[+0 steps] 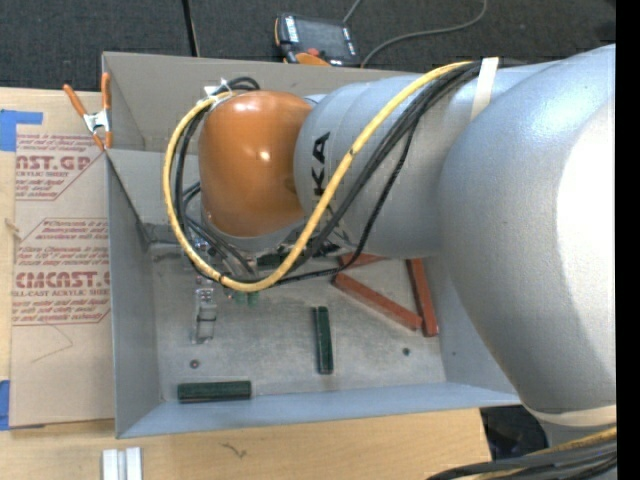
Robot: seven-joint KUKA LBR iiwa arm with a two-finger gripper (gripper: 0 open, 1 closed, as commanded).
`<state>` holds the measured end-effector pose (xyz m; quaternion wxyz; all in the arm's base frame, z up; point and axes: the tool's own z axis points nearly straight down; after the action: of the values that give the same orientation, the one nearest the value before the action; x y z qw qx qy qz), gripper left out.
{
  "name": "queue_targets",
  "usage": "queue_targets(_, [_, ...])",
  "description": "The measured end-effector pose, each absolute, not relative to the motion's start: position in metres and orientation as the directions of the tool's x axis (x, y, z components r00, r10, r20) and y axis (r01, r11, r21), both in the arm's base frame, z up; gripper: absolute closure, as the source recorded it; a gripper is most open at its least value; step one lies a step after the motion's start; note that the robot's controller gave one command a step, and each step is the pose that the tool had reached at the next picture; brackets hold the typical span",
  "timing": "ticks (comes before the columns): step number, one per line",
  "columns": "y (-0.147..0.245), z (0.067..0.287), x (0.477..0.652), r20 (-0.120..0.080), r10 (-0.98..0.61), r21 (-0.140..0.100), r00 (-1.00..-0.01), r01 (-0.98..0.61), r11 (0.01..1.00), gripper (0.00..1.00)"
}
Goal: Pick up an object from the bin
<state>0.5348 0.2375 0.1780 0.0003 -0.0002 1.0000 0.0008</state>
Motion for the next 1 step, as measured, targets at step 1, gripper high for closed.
queue_targets(1, [0.1939, 0.0672, 0.5236, 0.007, 0.174, -0.004, -0.985, 0.174, 0.985, 0.0])
